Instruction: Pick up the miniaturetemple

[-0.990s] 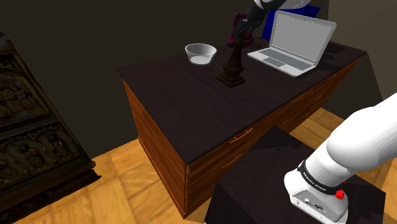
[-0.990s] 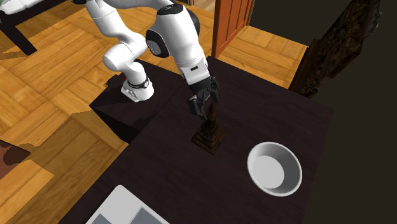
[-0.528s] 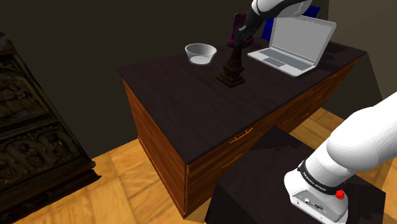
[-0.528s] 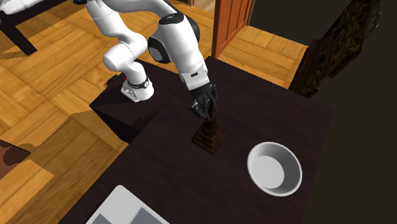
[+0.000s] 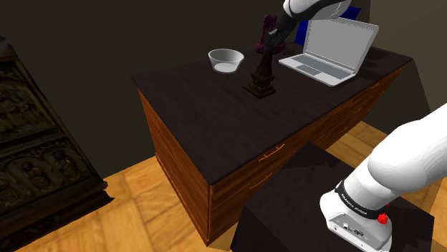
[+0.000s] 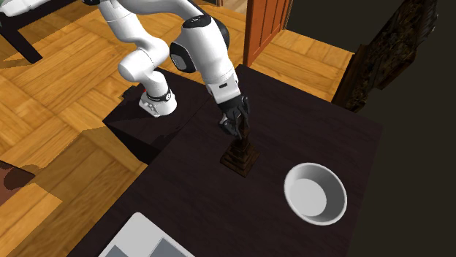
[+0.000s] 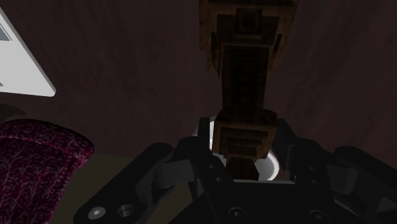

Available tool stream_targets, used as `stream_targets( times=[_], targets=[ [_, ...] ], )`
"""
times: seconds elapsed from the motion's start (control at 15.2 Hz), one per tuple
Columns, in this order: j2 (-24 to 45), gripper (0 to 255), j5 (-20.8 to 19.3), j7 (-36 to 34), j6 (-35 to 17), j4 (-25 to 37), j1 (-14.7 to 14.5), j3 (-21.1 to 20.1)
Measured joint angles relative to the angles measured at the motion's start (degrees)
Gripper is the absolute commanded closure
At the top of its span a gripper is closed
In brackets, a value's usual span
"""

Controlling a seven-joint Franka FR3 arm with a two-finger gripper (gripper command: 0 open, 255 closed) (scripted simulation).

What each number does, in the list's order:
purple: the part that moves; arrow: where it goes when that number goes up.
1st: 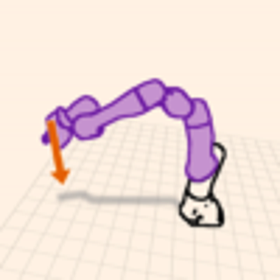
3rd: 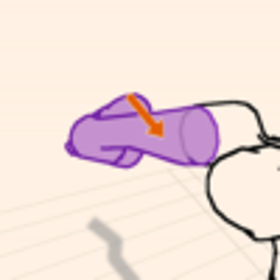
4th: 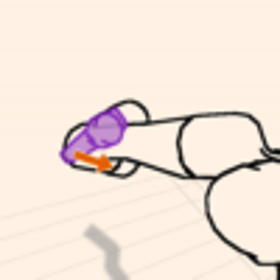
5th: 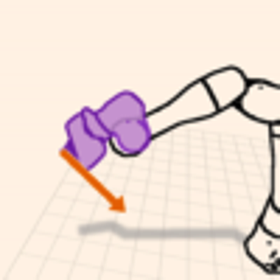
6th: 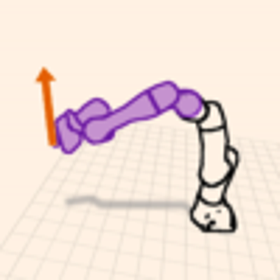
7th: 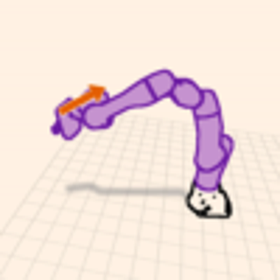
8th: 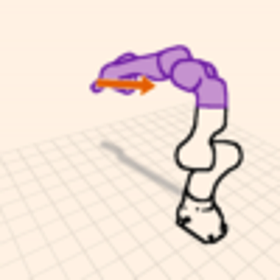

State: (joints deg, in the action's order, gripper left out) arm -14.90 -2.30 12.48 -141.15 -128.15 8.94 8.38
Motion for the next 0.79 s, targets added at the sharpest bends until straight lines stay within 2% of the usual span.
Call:
stream_targets(
  times=[0.79],
  targets=[
    [-1.4, 255, -0.1, -0.1, 8.6, 7.1, 0.0, -0.3]
  ],
)
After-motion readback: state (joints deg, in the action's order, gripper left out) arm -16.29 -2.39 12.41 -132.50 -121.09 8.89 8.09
